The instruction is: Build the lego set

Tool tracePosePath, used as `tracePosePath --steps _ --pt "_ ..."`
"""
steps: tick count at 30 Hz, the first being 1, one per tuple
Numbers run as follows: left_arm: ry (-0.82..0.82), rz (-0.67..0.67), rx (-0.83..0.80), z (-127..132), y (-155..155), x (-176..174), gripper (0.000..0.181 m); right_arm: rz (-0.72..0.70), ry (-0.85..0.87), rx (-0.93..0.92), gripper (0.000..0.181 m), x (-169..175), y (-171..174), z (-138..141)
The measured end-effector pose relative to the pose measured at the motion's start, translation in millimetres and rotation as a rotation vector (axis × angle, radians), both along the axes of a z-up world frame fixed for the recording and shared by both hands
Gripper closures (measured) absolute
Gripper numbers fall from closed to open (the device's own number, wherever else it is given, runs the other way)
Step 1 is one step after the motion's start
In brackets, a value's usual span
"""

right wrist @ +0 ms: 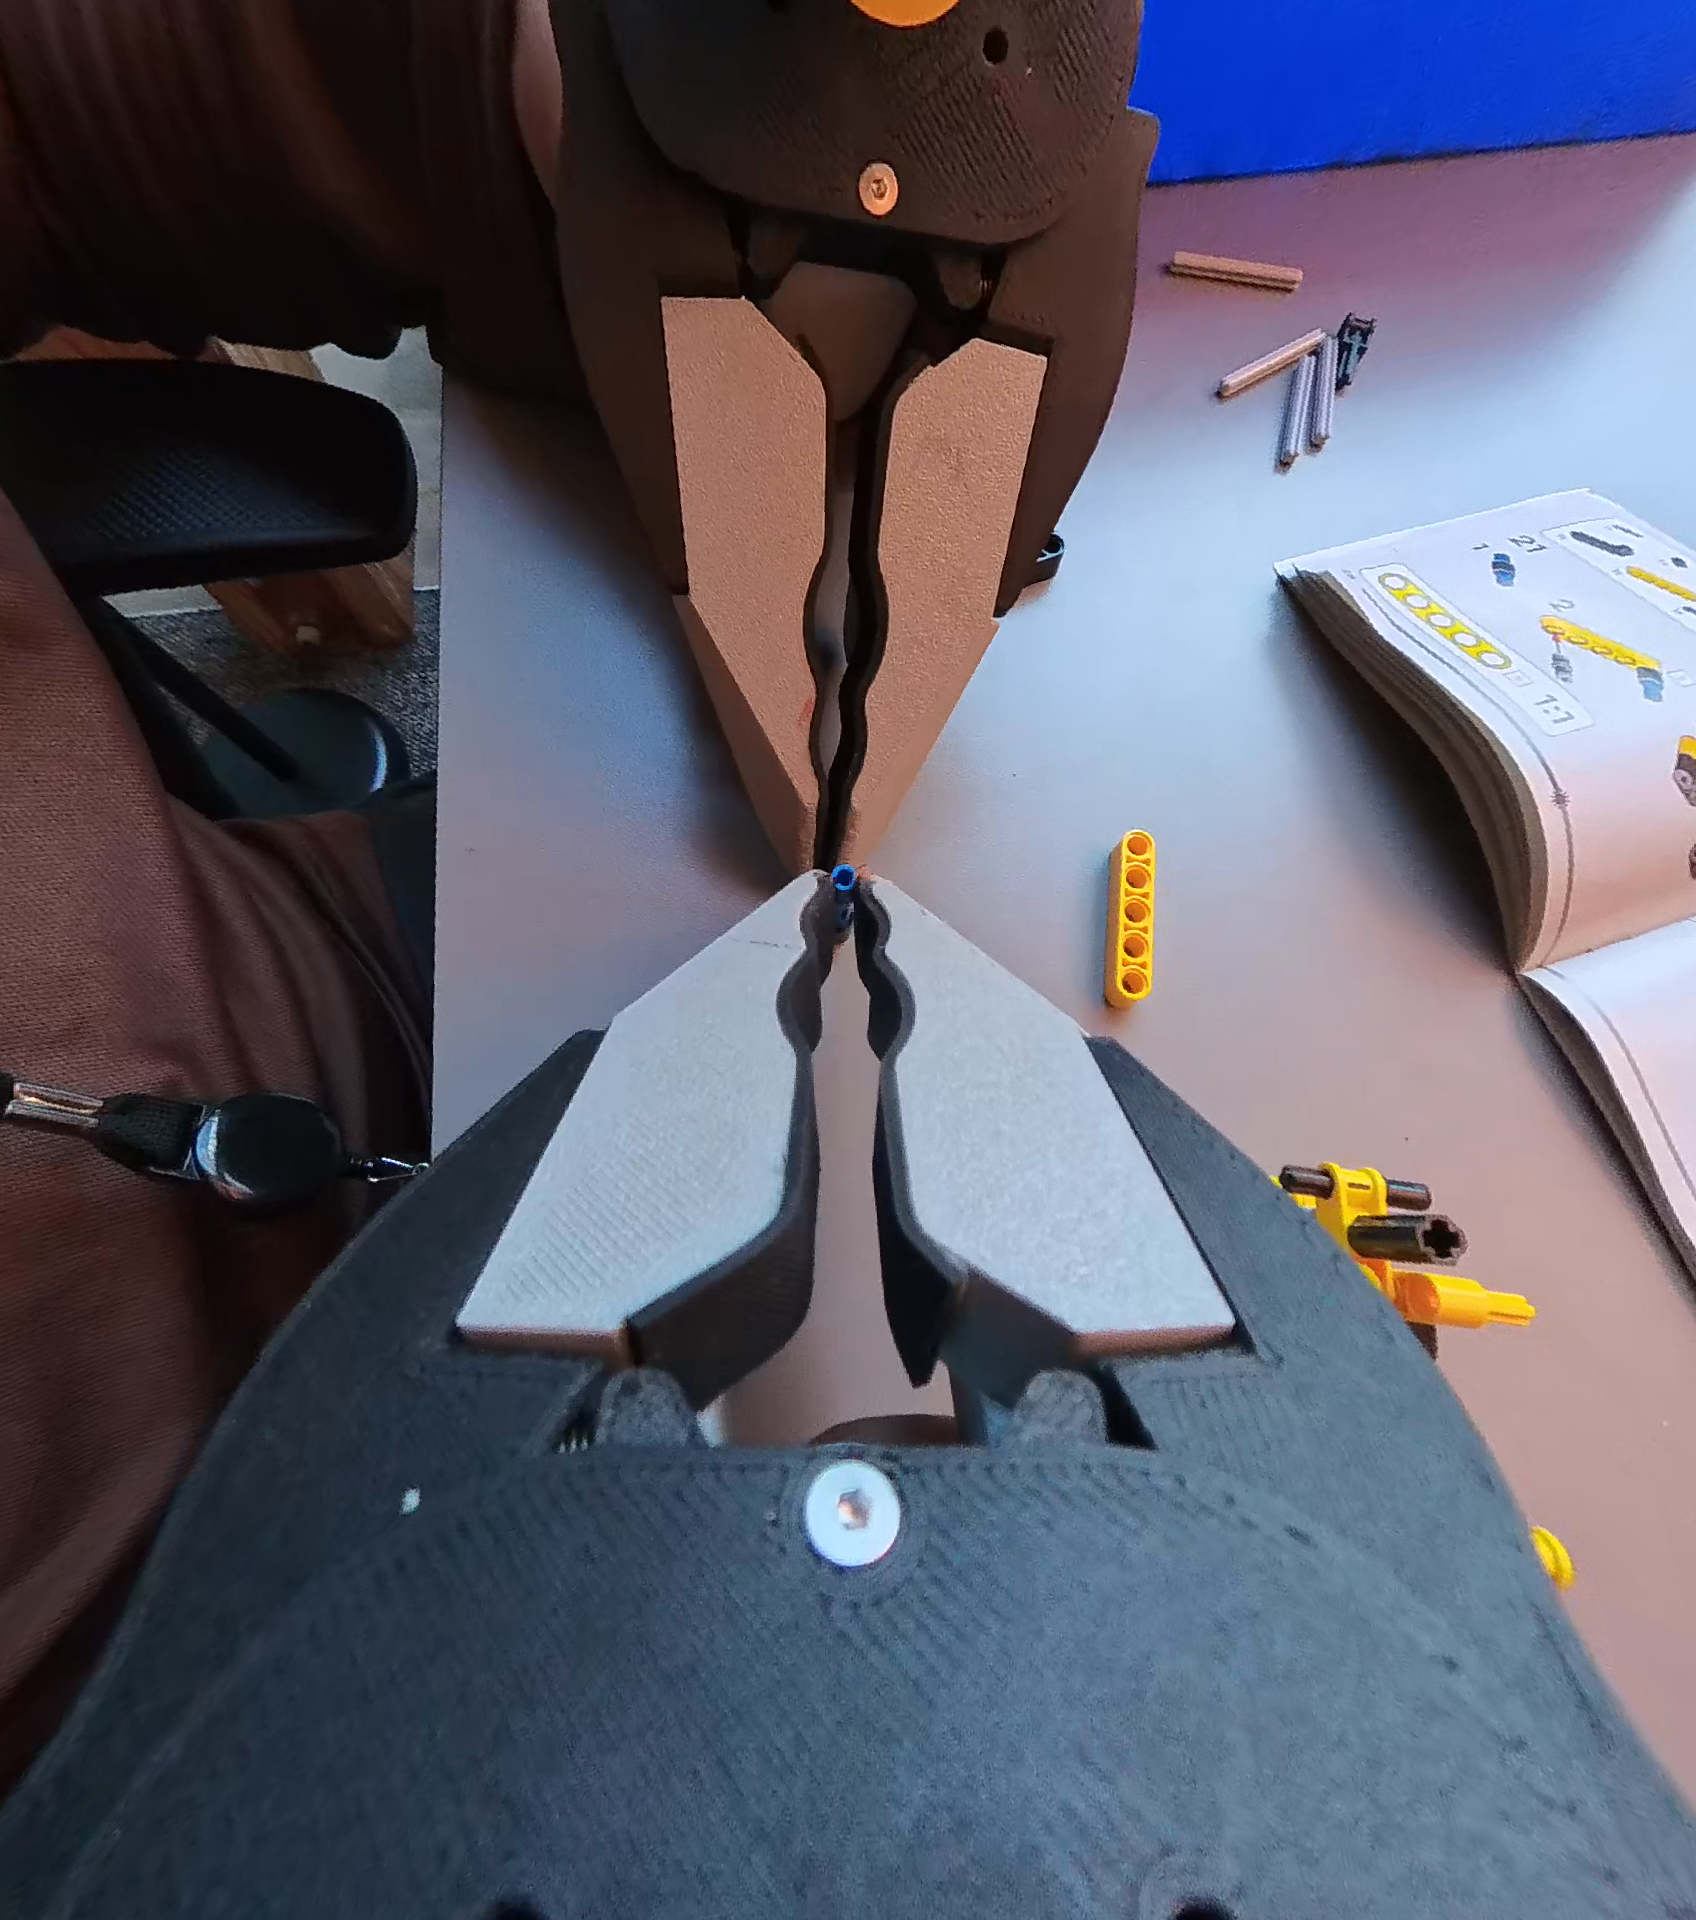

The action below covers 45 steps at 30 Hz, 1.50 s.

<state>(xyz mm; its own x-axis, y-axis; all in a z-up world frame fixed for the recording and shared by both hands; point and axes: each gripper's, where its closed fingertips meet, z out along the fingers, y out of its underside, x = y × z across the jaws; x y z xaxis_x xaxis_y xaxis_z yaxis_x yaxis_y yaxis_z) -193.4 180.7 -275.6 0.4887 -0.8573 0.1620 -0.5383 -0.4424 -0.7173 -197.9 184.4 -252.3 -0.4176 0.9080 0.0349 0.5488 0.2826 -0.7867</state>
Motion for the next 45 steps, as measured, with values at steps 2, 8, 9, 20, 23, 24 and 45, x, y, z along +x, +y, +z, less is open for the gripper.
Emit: tracePosePath --steps 2,8,9,20,23,24,45 --pt "0.000 0.000 0.000 0 0 0 0.181 0.000 0.000 0.005 0.180 0 0 0" --pt "0.000 0.002 -0.001 0 0 0 0.181 0.007 -0.008 0.024 0.180 0 0 0" --pt "-0.002 0.005 0.000 0 1 0 0.181 0.009 -0.013 0.029 0.180 0 0 0" --pt "-0.075 0.033 0.051 14 8 4 0.181 0.018 -0.028 0.039 0.181 -2 1 -1" --pt "-0.069 0.031 0.056 14 9 5 0.180 0.011 -0.014 0.010 0.180 0 2 -1" --pt "-0.066 0.029 0.056 13 9 6 0.180 0.011 -0.011 0.003 0.181 0 2 -1" --pt "-0.039 0.006 0.074 11 7 8 0.180 0.021 0.032 -0.037 0.181 1 -1 -1"
